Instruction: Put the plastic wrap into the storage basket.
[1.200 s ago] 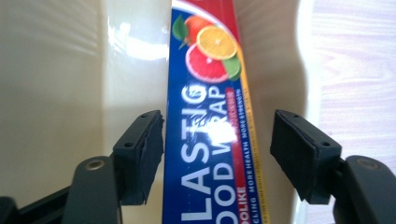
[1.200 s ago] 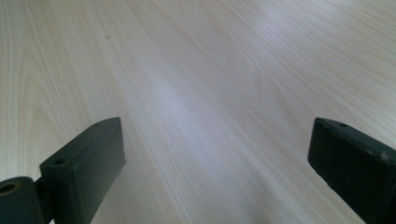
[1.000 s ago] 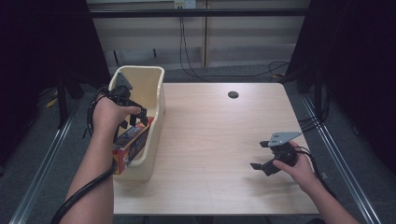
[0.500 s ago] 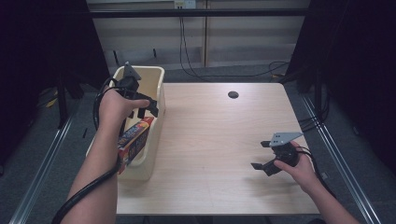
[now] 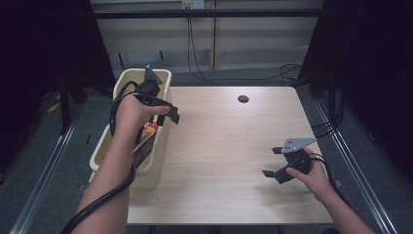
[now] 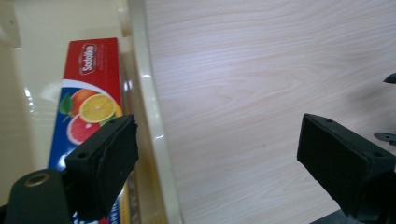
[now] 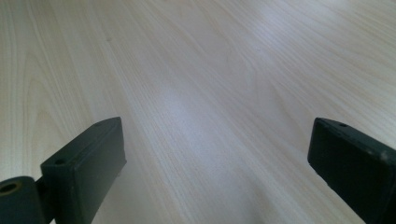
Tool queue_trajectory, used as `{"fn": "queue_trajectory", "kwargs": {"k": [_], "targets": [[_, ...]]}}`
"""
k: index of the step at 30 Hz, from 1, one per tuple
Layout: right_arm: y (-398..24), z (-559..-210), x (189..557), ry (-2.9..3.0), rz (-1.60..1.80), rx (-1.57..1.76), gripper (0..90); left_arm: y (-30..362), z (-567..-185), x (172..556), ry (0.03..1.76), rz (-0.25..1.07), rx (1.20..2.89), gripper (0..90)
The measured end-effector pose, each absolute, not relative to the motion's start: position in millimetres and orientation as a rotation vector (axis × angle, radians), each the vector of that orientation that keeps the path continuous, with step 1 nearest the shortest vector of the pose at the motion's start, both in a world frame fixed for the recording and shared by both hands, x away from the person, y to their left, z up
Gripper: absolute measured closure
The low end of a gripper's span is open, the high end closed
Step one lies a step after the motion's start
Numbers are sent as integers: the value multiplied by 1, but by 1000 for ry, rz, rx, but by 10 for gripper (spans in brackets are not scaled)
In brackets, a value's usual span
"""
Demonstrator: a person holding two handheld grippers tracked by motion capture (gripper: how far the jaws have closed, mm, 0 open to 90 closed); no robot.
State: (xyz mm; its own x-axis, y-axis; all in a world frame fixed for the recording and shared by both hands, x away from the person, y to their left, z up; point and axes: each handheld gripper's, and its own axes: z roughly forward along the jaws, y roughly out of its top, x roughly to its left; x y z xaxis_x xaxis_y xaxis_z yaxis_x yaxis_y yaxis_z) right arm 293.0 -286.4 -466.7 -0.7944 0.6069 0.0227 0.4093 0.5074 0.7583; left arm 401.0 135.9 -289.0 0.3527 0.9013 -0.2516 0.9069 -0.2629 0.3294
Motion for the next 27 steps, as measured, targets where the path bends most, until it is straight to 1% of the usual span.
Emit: {"fn": "queue_trajectory", "kwargs": {"k": [15,24,27], "targets": [[-287,-466,293,2505,1167,857,37,108,-300,394,1448,-48,2263,115],[-285,-466,293,2505,1160,857,37,94,-310,392,1398,-70,2279,104],[-285,-467,293,2505,1161,856,37,90,-315,391,1370,-95,2289,100]]}}
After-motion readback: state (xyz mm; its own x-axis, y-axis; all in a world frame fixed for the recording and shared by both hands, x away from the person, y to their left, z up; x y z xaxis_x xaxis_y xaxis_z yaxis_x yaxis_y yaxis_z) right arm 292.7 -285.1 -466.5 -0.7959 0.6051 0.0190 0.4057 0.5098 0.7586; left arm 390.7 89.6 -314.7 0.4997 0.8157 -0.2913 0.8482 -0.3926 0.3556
